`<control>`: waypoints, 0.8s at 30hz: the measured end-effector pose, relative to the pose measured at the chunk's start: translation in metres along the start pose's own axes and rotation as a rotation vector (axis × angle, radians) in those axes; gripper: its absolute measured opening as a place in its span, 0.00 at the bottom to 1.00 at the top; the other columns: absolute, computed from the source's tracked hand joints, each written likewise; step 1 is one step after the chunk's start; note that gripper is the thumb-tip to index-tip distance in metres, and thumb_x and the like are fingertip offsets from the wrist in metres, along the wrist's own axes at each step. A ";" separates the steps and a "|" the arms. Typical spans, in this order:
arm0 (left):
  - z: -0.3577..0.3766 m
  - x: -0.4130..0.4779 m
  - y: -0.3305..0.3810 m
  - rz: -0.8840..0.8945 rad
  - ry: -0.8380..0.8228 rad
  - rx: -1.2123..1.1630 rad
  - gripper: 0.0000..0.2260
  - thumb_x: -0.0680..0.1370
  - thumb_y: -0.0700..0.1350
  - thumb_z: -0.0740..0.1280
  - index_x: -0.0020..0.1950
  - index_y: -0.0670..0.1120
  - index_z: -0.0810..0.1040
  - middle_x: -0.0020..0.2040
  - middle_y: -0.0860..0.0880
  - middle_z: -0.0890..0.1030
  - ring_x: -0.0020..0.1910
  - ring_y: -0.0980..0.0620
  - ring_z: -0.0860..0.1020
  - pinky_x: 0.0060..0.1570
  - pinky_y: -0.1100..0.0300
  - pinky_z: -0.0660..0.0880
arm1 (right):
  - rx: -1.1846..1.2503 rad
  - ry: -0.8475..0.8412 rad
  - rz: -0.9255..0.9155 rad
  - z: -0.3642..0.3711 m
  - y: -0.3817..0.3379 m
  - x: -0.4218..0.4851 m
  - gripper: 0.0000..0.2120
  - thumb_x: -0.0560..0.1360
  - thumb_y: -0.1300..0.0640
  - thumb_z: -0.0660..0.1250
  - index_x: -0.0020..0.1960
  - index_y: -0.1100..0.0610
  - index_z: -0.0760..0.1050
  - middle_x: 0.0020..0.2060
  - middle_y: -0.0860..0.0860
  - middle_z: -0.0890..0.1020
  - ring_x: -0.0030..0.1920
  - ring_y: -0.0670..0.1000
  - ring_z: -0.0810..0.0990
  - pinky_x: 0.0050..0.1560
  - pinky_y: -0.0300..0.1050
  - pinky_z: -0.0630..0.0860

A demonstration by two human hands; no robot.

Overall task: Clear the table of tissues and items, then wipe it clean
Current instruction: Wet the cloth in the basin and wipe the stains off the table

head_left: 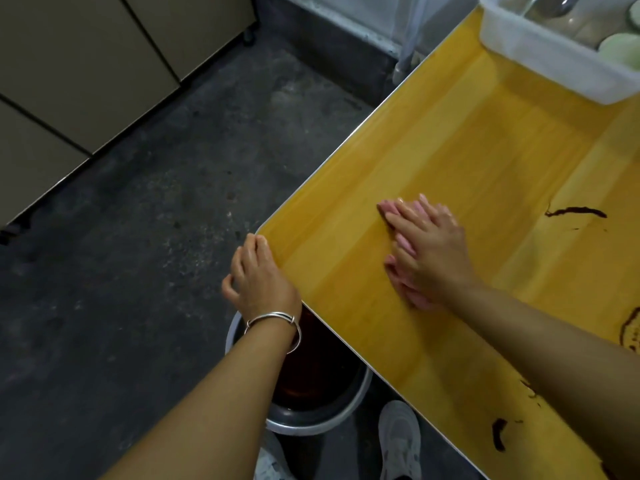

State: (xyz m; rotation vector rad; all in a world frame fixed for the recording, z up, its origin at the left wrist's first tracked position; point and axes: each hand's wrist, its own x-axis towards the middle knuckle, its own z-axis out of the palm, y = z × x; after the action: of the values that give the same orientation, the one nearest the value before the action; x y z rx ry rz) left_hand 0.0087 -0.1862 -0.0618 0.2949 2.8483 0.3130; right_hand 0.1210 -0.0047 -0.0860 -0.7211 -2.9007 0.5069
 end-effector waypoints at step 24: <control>-0.006 0.004 0.003 -0.054 -0.012 -0.073 0.23 0.75 0.37 0.59 0.69 0.51 0.65 0.74 0.56 0.59 0.73 0.53 0.54 0.67 0.48 0.53 | 0.020 -0.280 -0.369 0.026 -0.108 0.031 0.21 0.79 0.49 0.51 0.71 0.48 0.65 0.73 0.44 0.64 0.76 0.57 0.54 0.74 0.55 0.44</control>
State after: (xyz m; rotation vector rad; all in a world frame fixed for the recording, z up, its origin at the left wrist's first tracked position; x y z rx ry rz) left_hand 0.0039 -0.1836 -0.0569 0.2037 2.8198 0.4019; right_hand 0.0414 -0.0875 -0.0724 -0.1063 -3.1708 0.6304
